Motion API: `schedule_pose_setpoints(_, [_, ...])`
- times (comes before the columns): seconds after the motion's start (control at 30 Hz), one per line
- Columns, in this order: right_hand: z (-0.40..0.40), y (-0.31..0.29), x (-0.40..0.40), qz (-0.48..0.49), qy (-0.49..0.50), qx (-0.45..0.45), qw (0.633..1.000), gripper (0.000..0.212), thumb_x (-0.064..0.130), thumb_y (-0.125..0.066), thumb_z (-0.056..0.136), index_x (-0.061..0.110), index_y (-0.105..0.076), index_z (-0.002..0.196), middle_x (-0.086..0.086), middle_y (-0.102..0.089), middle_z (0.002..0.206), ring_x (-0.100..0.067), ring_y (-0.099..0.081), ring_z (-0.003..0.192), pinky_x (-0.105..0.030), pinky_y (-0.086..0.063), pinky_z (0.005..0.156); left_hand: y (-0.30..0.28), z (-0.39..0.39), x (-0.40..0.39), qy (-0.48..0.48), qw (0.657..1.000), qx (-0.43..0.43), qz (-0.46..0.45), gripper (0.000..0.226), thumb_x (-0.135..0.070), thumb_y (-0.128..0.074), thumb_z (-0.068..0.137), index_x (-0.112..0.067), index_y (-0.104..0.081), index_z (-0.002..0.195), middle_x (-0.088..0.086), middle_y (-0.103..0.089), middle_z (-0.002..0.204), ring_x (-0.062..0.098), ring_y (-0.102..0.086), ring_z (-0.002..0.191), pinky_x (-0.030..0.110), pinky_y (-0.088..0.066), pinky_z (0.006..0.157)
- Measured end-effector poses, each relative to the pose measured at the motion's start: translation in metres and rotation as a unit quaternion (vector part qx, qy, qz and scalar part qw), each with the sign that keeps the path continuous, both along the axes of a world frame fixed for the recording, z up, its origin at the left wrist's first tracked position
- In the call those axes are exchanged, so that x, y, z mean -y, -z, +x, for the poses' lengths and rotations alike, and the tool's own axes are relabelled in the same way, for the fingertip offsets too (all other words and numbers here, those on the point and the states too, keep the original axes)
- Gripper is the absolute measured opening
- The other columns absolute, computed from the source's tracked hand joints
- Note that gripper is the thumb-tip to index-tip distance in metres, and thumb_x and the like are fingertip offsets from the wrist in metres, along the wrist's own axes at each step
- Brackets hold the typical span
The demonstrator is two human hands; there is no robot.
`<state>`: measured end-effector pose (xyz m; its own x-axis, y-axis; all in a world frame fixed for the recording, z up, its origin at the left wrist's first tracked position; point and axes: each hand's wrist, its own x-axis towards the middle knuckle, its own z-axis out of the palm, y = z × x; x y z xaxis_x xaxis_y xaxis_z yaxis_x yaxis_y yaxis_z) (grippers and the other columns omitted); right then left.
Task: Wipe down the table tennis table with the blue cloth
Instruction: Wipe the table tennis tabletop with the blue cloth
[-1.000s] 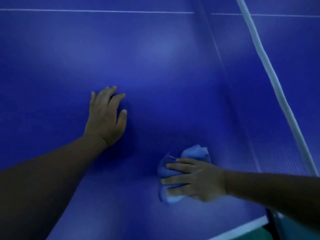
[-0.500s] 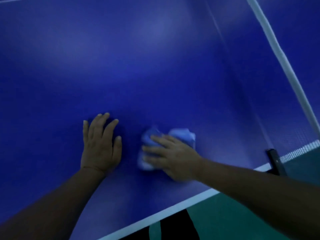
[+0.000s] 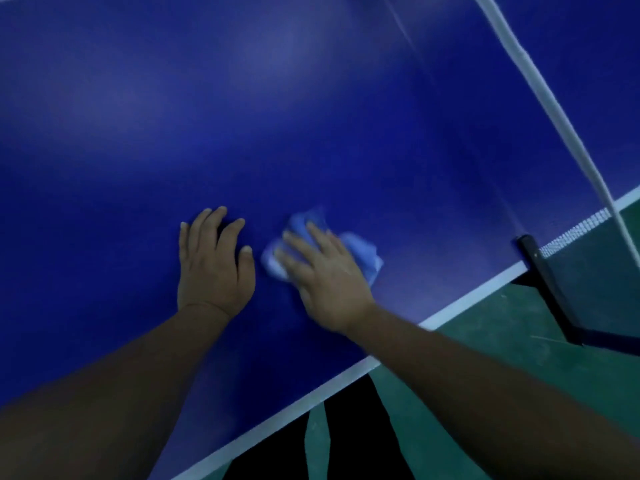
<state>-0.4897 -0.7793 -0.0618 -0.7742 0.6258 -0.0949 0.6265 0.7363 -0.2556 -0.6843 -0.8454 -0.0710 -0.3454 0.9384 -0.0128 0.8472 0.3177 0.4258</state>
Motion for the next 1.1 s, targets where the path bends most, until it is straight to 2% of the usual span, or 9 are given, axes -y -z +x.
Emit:
schedule_pose_setpoints(0.07, [0.055, -0.002, 0.025, -0.02, -0.004, 0.004, 1.0, 0.044, 0.018, -0.046, 0.096, 0.02, -0.059, 0.138, -0.006, -0.047, 0.152, -0.039, -0.036, 0.142, -0.048, -0.026, 0.114, 0.001, 0.0, -0.001, -0.002, 1.0, 0.004, 0.002, 0.051, -0.033, -0.036, 0.094, -0.005, -0.055, 0.132, 0.014, -0.04, 0.15, 0.03, -0.024, 0.146, 0.051, -0.004, 0.123])
schedule_pose_setpoints(0.17, [0.128, -0.006, 0.013, 0.011, 0.178, 0.029, 0.984, 0.045, 0.007, -0.055, 0.086, 0.008, -0.065, 0.13, -0.017, -0.054, 0.144, -0.049, -0.046, 0.133, -0.057, -0.038, 0.109, 0.001, 0.0, 0.0, 0.004, 1.0, 0.003, 0.003, 0.052, -0.034, -0.036, 0.094, -0.005, -0.054, 0.133, 0.015, -0.039, 0.149, 0.03, -0.023, 0.146, 0.052, -0.004, 0.123])
schedule_pose_setpoints(0.33, [0.096, -0.011, -0.01, 0.055, 0.463, 0.021, 0.885, 0.043, 0.009, -0.047, 0.095, 0.006, -0.059, 0.136, -0.016, -0.049, 0.148, -0.049, -0.039, 0.137, -0.055, -0.034, 0.112, 0.001, 0.0, -0.001, 0.009, 1.0, 0.007, 0.001, 0.053, -0.035, -0.037, 0.093, -0.005, -0.054, 0.133, 0.014, -0.038, 0.15, 0.029, -0.022, 0.147, 0.051, -0.002, 0.123])
schedule_pose_setpoints(0.5, [0.053, 0.003, 0.017, 0.018, 0.25, 0.013, 0.968, 0.043, 0.008, -0.053, 0.094, 0.01, -0.058, 0.137, -0.012, -0.047, 0.151, -0.042, -0.035, 0.143, -0.053, -0.028, 0.118, -0.002, -0.001, 0.0, 0.006, 0.999, 0.047, 0.013, 0.052, -0.031, -0.04, 0.092, -0.003, -0.056, 0.133, 0.015, -0.039, 0.15, 0.029, -0.022, 0.147, 0.05, -0.001, 0.123])
schedule_pose_setpoints(0.57, [0.089, 0.0, 0.015, 0.018, 0.277, 0.039, 0.96, 0.043, 0.004, -0.049, 0.095, 0.008, -0.059, 0.137, -0.014, -0.048, 0.15, -0.043, -0.035, 0.143, -0.055, -0.029, 0.117, -0.005, 0.0, 0.0, 0.004, 0.998, 0.061, 0.006, 0.052, -0.03, -0.042, 0.091, -0.003, -0.057, 0.133, 0.015, -0.038, 0.151, 0.029, -0.021, 0.148, 0.05, -0.001, 0.123])
schedule_pose_setpoints(0.7, [0.136, -0.007, 0.011, 0.042, 0.436, 0.021, 0.899, 0.043, -0.001, -0.051, 0.09, 0.0, -0.062, 0.131, -0.02, -0.054, 0.142, -0.053, -0.044, 0.132, -0.06, -0.04, 0.107, -0.01, 0.009, -0.003, 0.019, 0.999, 0.043, 0.0, 0.053, -0.03, -0.04, 0.091, -0.003, -0.057, 0.133, 0.017, -0.038, 0.15, 0.031, -0.023, 0.147, 0.053, -0.002, 0.122])
schedule_pose_setpoints(0.83, [0.07, -0.003, -0.025, 0.044, 0.335, -0.021, 0.941, 0.043, 0.004, -0.051, 0.09, 0.003, -0.062, 0.132, -0.02, -0.053, 0.143, -0.052, -0.046, 0.13, -0.055, -0.037, 0.109, -0.017, 0.06, -0.009, 0.087, 0.995, 0.046, 0.003, 0.053, -0.032, -0.037, 0.09, -0.004, -0.06, 0.129, 0.016, -0.045, 0.146, 0.033, -0.033, 0.142, 0.057, -0.009, 0.121])
schedule_pose_setpoints(0.97, [-0.01, 0.0, -0.11, 0.014, 0.296, -0.049, 0.954, 0.046, 0.02, -0.042, 0.1, 0.016, -0.049, 0.145, -0.004, -0.038, 0.158, -0.036, -0.024, 0.147, -0.045, -0.022, 0.116, -0.014, 0.112, -0.014, 0.124, 0.99, 0.072, -0.005, 0.052, -0.03, -0.038, 0.089, -0.006, -0.059, 0.131, 0.015, -0.046, 0.146, 0.031, -0.035, 0.141, 0.058, -0.014, 0.12])
schedule_pose_setpoints(1.1, [0.033, 0.002, -0.179, 0.06, 0.334, 0.012, 0.941, 0.046, 0.02, -0.038, 0.097, 0.014, -0.053, 0.14, -0.006, -0.044, 0.152, -0.036, -0.036, 0.138, -0.046, -0.035, 0.106, -0.01, 0.138, -0.028, 0.187, 0.98, 0.073, -0.003, 0.047, -0.028, -0.039, 0.091, -0.009, -0.059, 0.129, 0.013, -0.046, 0.145, 0.029, -0.035, 0.141, 0.055, -0.014, 0.121])
